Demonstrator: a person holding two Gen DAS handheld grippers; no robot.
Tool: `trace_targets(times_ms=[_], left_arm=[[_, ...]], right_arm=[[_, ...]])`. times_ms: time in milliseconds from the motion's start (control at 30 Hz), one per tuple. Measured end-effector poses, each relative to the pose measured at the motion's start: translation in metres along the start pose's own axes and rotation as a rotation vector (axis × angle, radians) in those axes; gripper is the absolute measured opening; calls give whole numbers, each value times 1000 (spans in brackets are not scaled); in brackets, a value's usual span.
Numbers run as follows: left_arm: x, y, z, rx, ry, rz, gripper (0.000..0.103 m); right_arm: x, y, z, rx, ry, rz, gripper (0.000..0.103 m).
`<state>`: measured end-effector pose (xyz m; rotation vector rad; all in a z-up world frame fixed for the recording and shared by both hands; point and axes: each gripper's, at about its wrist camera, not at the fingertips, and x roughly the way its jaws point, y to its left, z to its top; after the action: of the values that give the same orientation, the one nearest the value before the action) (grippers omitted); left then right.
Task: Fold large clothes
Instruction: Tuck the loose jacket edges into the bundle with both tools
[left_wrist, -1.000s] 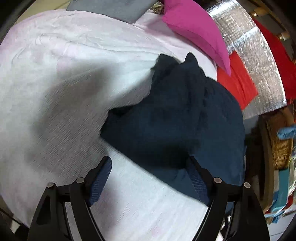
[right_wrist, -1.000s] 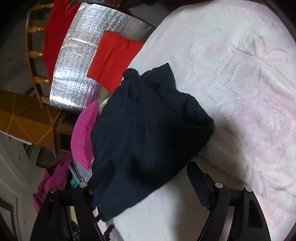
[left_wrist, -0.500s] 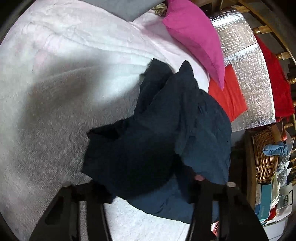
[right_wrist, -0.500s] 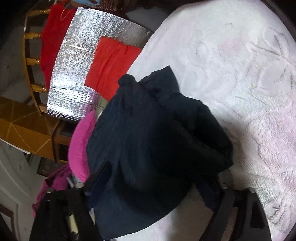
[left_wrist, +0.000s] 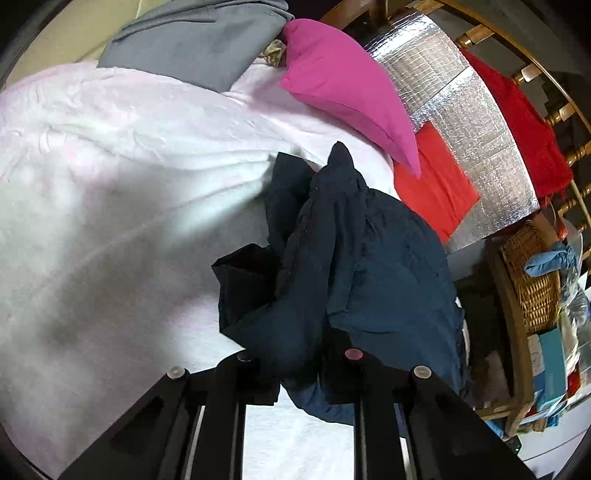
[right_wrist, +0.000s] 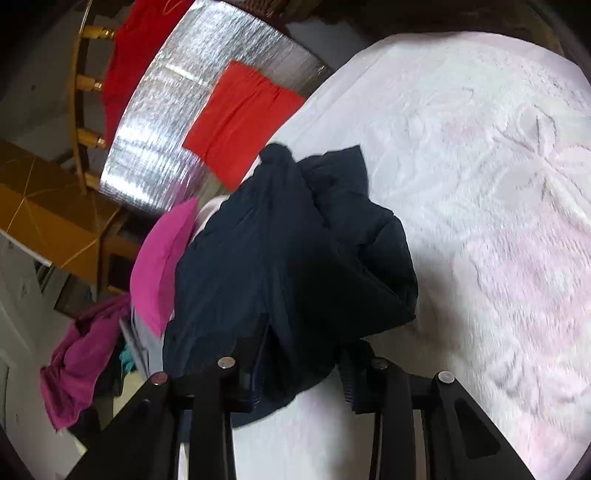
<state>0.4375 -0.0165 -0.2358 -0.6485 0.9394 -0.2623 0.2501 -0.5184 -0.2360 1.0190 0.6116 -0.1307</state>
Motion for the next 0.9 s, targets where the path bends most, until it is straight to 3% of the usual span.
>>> trace_targets(times_ms=[133, 233, 333, 433, 500, 567, 667, 800, 900], left_arm=[[6, 19, 7, -42, 48, -11, 19], [5, 29, 9, -80, 90, -17, 33], [-4, 33, 13, -57, 118, 6, 48], [-18, 39, 18, -55, 119, 1, 54], [-29, 43, 23, -65, 89, -3, 62], [-37, 45, 30, -65, 35, 8, 68], [-29, 38, 38, -41, 27, 14, 73], [0, 31, 39, -16, 106, 0, 76], [20, 25, 38, 17, 139, 51, 79]], right_arm=[[4, 2, -10, -40, 86, 6, 35], [-2, -9, -4, 14, 150, 33, 39], [-15, -20, 7, 48, 182, 64, 42], [-37, -34, 21, 80, 131, 78, 52], [-51, -39, 29, 92, 56, 66, 70], [-55, -41, 41, 97, 14, 93, 71], [-39, -36, 53, 72, 23, 97, 75], [8, -33, 58, 51, 128, 69, 78], [26, -27, 55, 6, 144, 23, 81]])
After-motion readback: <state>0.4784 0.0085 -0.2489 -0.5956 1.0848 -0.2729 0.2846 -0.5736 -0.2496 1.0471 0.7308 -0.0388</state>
